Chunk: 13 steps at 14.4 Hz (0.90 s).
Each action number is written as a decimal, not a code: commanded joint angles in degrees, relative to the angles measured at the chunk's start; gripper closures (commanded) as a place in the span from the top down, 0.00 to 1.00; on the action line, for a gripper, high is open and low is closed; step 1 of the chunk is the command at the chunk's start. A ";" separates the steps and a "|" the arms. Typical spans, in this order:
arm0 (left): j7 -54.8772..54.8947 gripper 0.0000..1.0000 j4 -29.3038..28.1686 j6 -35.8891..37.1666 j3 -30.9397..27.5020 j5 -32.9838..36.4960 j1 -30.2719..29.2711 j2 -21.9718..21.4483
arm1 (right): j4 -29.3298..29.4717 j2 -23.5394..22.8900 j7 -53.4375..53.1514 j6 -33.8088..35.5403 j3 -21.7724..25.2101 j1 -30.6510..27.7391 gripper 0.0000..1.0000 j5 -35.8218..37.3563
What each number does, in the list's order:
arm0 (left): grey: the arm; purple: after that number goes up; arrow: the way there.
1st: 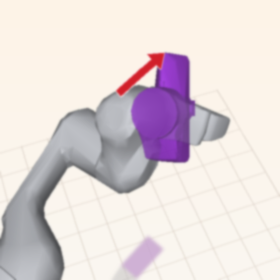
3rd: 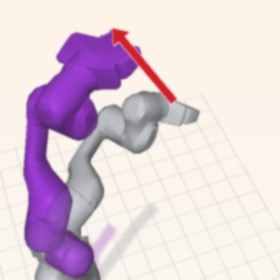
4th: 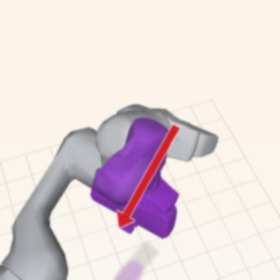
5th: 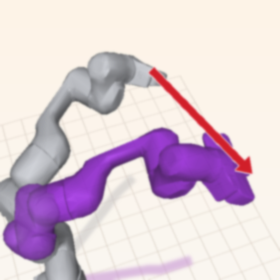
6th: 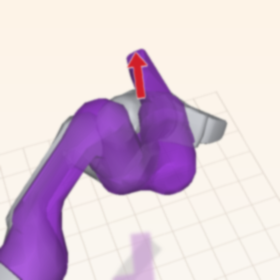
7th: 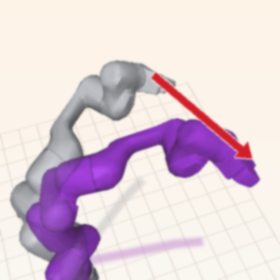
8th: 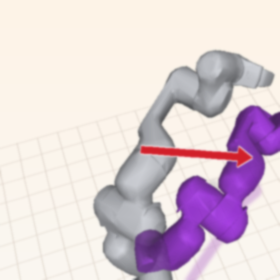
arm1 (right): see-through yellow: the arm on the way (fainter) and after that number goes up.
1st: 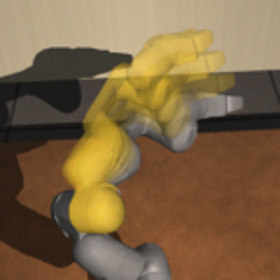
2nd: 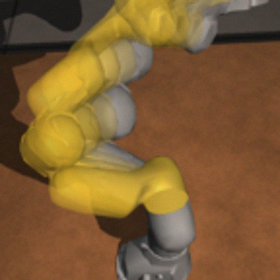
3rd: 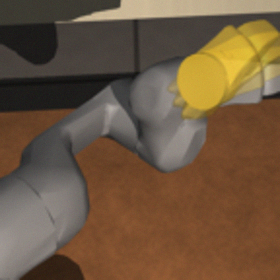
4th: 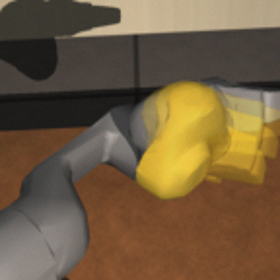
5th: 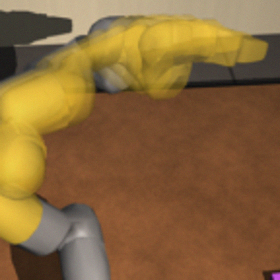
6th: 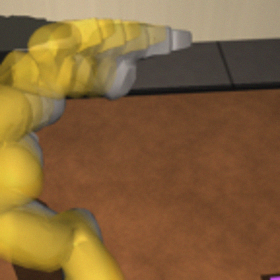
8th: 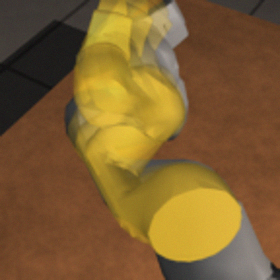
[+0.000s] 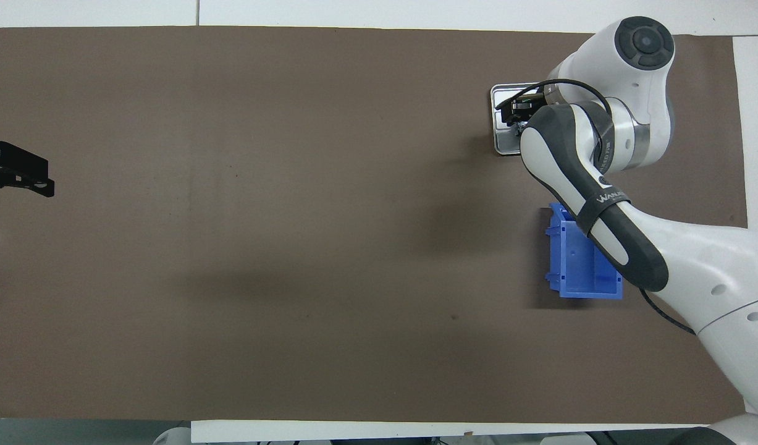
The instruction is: Place and press button with both arms
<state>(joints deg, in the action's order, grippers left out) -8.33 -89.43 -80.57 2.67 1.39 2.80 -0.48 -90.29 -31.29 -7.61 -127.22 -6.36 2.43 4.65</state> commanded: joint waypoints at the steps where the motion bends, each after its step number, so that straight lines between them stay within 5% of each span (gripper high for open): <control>1: 0.33 1.00 -1.27 0.24 -0.21 0.46 0.27 -1.19 | 0.65 -1.05 -0.47 -1.10 -0.40 -0.67 0.81 1.76; 13: 0.24 1.00 -1.36 0.33 -0.21 0.46 0.18 -1.28 | -2.43 -2.99 -0.38 -7.16 -0.49 -0.59 0.60 1.24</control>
<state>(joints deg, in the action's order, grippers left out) -8.33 -89.54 -80.57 2.67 1.39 2.80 -0.48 -91.11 -34.53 -7.61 -132.31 -6.37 2.19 5.68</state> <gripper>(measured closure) 0.000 0.335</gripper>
